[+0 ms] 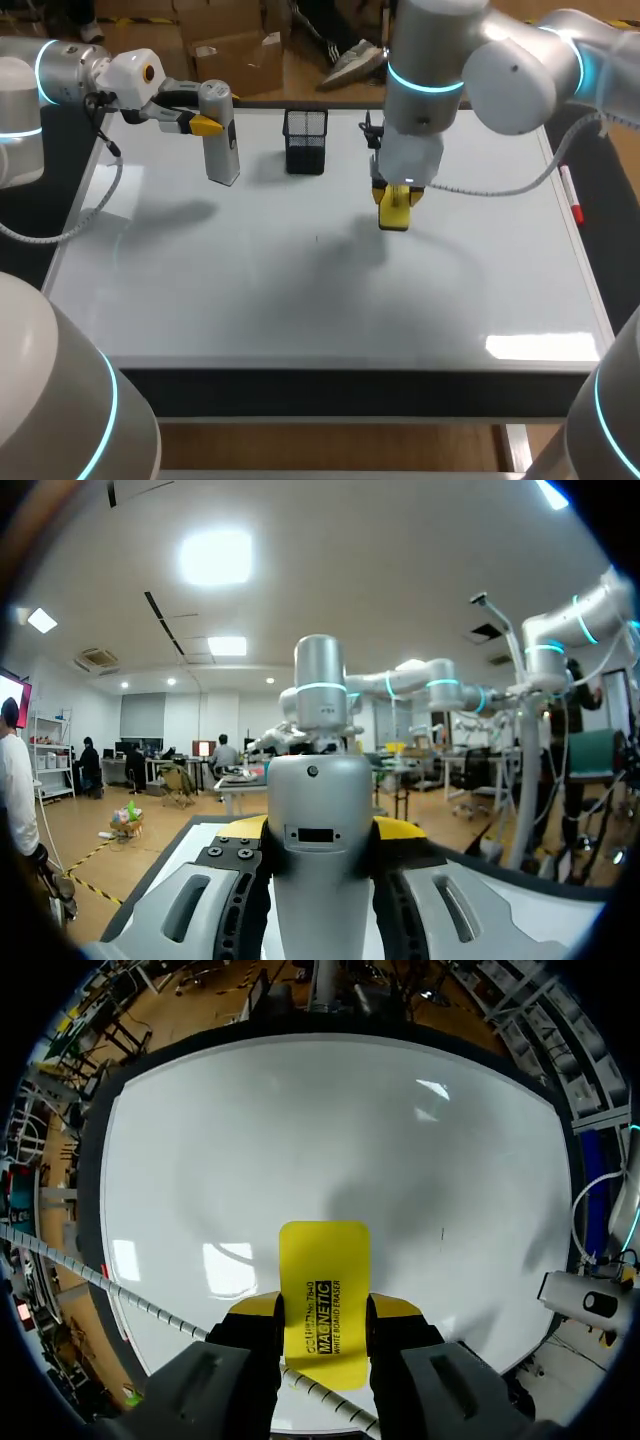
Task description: Pick up the inspection probe, press it on each red-marked spot on the whiteboard one by one, put down the probe, pick up the eraser, and wipe off all the red marks.
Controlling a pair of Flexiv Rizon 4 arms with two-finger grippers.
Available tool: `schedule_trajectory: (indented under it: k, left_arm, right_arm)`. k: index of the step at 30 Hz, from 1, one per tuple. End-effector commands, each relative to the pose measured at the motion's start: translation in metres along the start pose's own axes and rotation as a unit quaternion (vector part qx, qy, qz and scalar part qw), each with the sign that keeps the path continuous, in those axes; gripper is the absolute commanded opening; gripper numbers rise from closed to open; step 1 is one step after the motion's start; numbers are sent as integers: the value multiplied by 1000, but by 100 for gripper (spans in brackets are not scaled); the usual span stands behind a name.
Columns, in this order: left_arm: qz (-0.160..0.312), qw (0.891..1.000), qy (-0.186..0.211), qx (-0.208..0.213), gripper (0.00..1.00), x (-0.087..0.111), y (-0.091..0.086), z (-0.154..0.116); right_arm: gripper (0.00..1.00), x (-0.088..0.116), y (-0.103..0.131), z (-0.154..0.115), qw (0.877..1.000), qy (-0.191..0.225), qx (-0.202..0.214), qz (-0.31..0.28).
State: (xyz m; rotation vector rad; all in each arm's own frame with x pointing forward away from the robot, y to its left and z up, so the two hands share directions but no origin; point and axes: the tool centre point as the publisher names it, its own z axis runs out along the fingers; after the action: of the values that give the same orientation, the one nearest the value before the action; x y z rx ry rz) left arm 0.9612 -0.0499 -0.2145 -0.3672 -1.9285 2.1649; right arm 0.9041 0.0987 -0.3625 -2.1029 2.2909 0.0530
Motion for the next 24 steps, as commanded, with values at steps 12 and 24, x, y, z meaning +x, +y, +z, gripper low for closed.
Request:
schedule_trajectory:
  k: [12,24]
  left_arm:
    - [-1,1000,1,-1,0,0,-2,0]
    - [-1,1000,1,-1,0,0,-2,0]
  right_arm:
    - [0,-8,-83,17,998,19,-46,-30]
    - [0,-15,-118,30,997,19,-67,-35]
